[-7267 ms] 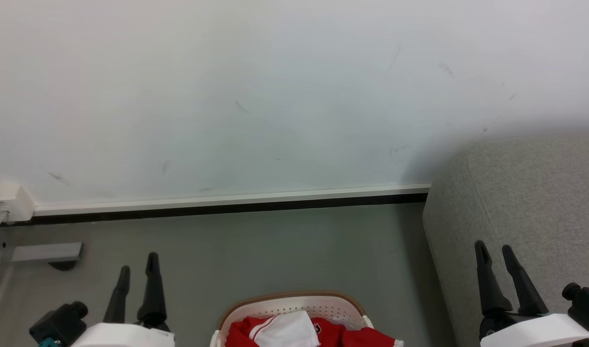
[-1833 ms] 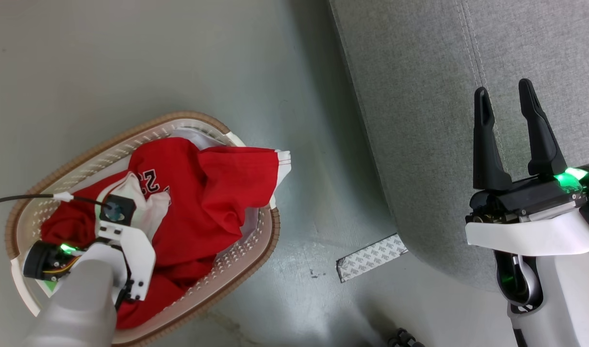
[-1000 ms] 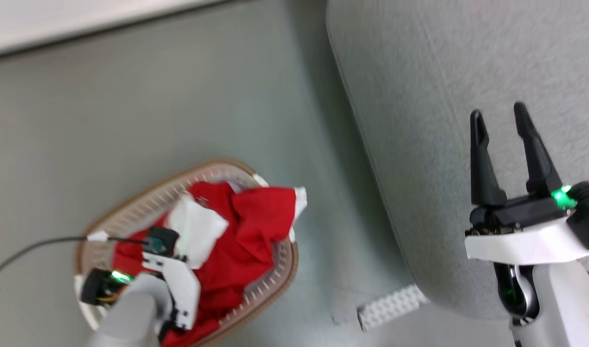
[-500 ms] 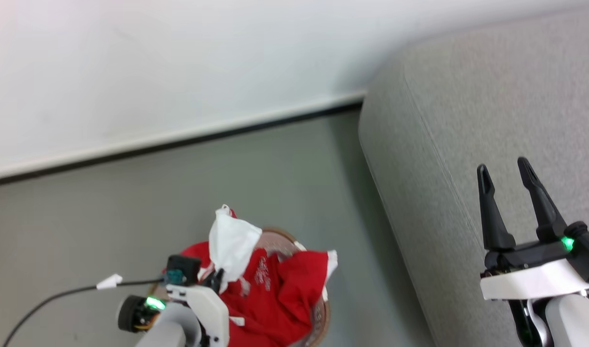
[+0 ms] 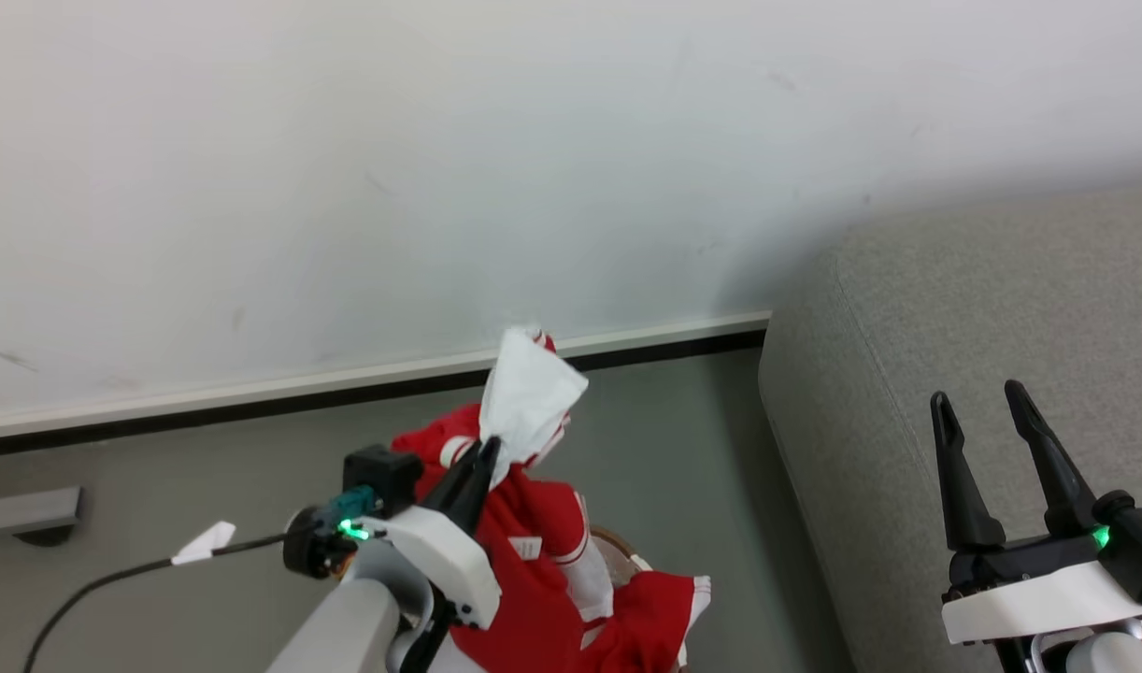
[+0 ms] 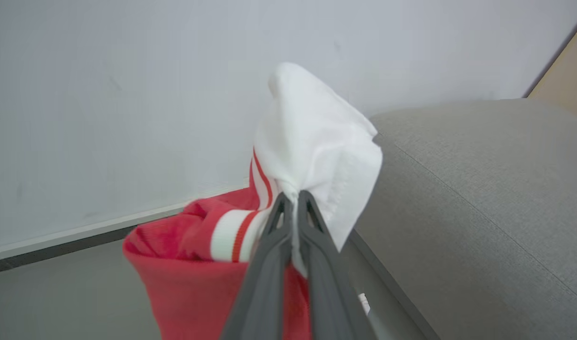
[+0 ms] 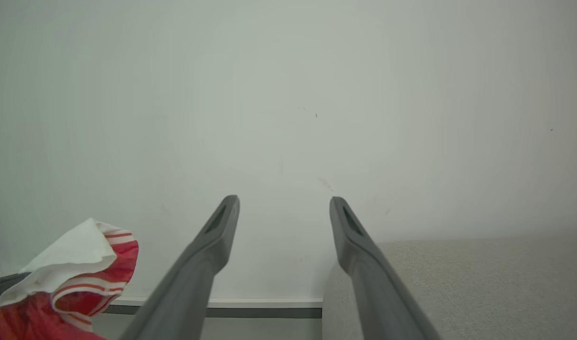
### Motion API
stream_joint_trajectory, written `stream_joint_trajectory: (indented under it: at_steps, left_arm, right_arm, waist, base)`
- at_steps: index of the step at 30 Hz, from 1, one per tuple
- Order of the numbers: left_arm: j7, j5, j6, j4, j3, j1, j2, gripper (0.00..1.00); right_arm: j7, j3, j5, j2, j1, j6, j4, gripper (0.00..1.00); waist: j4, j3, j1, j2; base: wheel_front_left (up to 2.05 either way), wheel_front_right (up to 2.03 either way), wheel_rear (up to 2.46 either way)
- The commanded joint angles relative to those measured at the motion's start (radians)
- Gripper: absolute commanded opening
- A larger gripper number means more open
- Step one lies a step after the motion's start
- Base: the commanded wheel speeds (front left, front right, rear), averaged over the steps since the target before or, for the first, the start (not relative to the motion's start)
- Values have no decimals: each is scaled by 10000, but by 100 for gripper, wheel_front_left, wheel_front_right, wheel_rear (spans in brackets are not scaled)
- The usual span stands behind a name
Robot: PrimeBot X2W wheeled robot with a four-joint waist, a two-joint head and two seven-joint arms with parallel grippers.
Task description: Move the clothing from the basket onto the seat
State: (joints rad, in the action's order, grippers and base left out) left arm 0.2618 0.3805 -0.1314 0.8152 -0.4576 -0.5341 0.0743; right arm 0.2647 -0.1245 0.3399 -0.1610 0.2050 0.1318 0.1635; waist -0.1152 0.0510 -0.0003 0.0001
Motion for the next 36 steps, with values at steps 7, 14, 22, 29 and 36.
stream_joint_trajectory:
  at_steps: [7, 14, 22, 29, 36]
  left_arm:
    - [-137, 208, 182, -2400, 233, 286, 428, 0]
    - [-894, 488, 562, -4743, 585, 480, 807, 0]
    - [-1722, 596, 889, -6374, 582, 735, 1108, 0]
    - [-1991, 682, 972, -6686, 491, 844, 1159, 0]
    - [-2125, 759, 811, -6487, 323, 540, 1095, 0]
  right_arm:
    - [-7, -62, 133, -77, -435, -21, 97, 100]
    - [-7, -234, 228, -103, -508, -21, 93, 100]
    - [-7, -587, 353, -189, -493, -21, 95, 100]
    - [-7, -1436, 803, -238, -247, -21, -130, 100]
    - [-9, -3421, 1409, -569, 197, -21, -421, 100]
  waist:
    - [149, -472, 3, -1]
    - [77, -643, 3, -1]
    - [107, -585, 3, -1]
    - [162, -514, 3, -1]
    - [364, -462, 3, -1]
  base:
    - [0, 0, 0]
    - [0, 0, 0]
    - [0, 0, 0]
    - [0, 0, 0]
    - [0, 0, 0]
